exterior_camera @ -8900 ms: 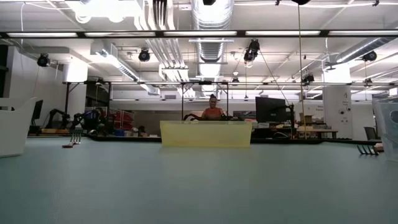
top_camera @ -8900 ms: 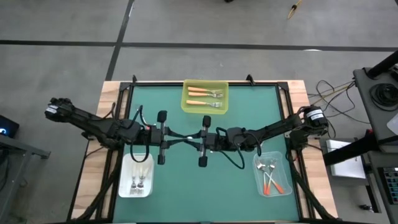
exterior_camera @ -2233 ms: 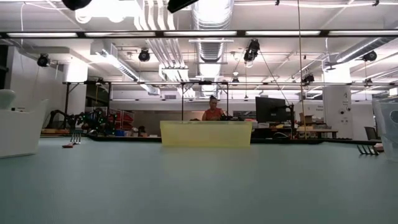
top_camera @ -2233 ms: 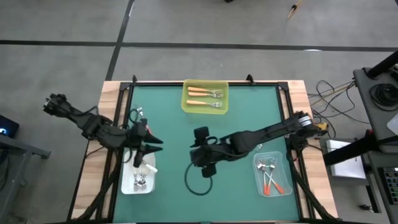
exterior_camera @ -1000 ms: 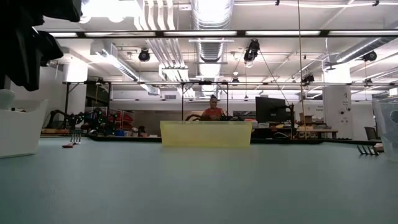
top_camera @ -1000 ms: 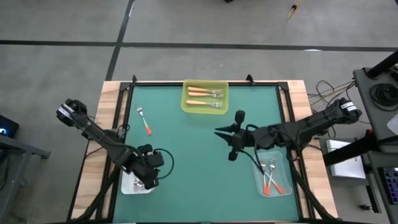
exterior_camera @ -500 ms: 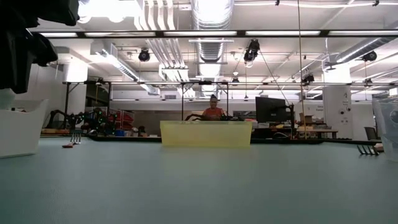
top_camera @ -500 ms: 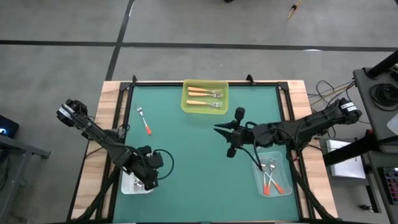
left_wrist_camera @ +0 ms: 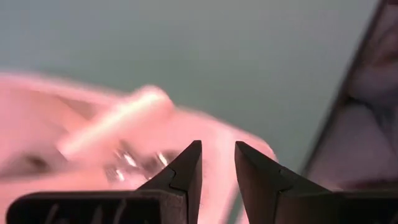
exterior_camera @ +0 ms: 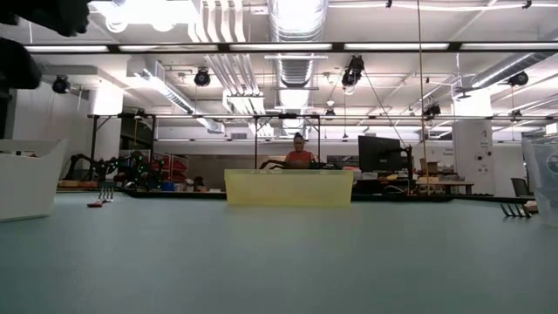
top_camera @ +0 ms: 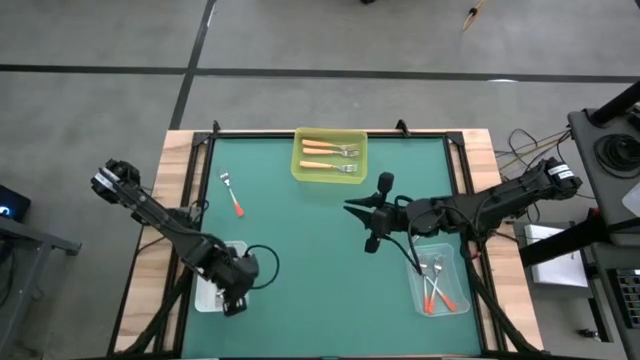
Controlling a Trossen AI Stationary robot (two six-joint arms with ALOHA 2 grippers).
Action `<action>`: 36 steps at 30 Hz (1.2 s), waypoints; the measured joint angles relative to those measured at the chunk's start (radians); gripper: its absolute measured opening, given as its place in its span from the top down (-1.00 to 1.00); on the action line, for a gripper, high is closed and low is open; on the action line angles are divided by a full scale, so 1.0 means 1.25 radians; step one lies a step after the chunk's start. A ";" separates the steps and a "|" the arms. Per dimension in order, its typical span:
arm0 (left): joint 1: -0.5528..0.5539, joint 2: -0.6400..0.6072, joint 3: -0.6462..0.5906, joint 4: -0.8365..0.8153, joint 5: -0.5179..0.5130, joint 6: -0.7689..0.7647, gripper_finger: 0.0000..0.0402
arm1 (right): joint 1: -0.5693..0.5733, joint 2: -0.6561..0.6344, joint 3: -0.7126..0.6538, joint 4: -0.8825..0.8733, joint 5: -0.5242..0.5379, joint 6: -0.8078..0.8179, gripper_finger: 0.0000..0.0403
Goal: Sort silverware by color (type)
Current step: Put the white fork into the white bin
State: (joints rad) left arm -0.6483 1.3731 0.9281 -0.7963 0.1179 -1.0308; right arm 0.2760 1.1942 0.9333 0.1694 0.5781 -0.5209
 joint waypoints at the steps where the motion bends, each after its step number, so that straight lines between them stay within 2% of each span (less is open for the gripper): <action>1: 0.000 0.000 0.005 -0.007 0.031 -0.011 0.62 | 0.000 0.000 0.000 0.000 0.000 0.000 0.74; 3: -0.001 0.000 0.016 -0.024 0.065 -0.024 0.62 | 0.000 0.000 0.000 0.000 0.000 0.000 0.74; 4: -0.003 0.000 0.023 -0.035 0.057 -0.023 0.62 | 0.000 0.000 0.000 0.000 0.000 0.000 0.74; 10: -0.002 0.000 0.059 -0.076 -0.174 0.037 0.62 | 0.000 0.000 0.000 0.000 0.000 0.000 0.74; 13: -0.001 0.000 0.058 -0.075 -0.233 0.060 0.62 | 0.000 0.000 0.000 0.000 0.000 0.000 0.74; 16: -0.001 0.008 0.052 -0.078 -0.252 0.067 0.62 | 0.000 0.000 0.000 0.000 0.000 0.000 0.74; 24: -0.001 0.069 0.051 -0.066 -0.246 0.085 0.62 | 0.000 0.000 0.000 0.000 0.000 -0.002 0.74; 36: -0.003 0.105 0.053 -0.064 -0.112 0.083 0.62 | 0.000 0.000 0.000 0.000 0.000 -0.004 0.74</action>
State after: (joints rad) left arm -0.6521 1.5043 0.9943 -0.8764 -0.0219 -0.9266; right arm 0.2760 1.1946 0.9333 0.1696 0.5781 -0.5255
